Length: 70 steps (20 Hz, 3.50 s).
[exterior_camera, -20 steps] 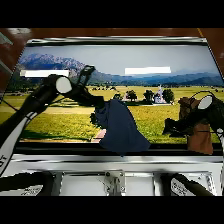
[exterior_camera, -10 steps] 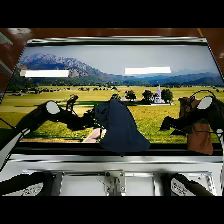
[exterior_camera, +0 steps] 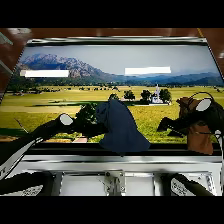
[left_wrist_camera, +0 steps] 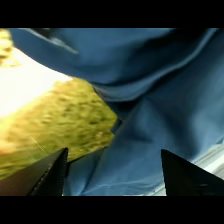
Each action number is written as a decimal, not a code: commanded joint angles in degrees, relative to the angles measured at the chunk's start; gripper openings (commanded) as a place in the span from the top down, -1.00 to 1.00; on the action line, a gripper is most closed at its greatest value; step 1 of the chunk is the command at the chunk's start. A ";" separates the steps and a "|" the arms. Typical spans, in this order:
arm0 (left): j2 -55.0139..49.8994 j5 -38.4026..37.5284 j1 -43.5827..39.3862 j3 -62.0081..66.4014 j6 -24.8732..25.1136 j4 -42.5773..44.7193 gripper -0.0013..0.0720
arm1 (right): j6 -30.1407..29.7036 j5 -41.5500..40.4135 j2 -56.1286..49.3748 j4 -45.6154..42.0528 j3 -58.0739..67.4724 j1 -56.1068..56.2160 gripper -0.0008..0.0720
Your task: Fold the shirts.
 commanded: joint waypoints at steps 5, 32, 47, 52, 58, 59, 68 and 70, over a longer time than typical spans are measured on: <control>-0.59 -0.11 -4.70 -0.20 3.37 -3.63 -0.52 | -2.12 -7.58 0.04 10.64 -10.93 -0.02 -0.88; 19.58 -6.91 7.39 41.05 20.72 -1.07 0.87 | -14.43 -28.00 26.10 22.86 18.34 17.05 0.80; 21.92 -5.42 10.05 59.01 21.07 14.38 0.87 | 2.73 -8.87 26.86 18.78 38.93 17.53 0.80; 16.44 -4.11 10.05 58.99 16.94 23.26 0.87 | 5.79 8.81 18.75 5.46 38.91 17.53 0.80; -1.03 -4.17 9.84 58.60 12.22 22.29 0.87 | 5.57 12.13 6.58 1.79 32.68 19.12 0.80; -5.14 -4.15 9.75 58.60 9.99 20.81 0.87 | 4.74 11.82 4.35 0.57 30.99 19.98 0.80; -30.97 -18.12 7.80 58.60 -0.37 5.62 0.22 | 2.12 1.92 -14.27 -4.63 27.36 20.92 0.80; -31.04 -26.23 11.63 58.80 -0.57 5.64 -0.39 | 2.12 1.36 -15.26 -4.74 27.36 20.92 0.80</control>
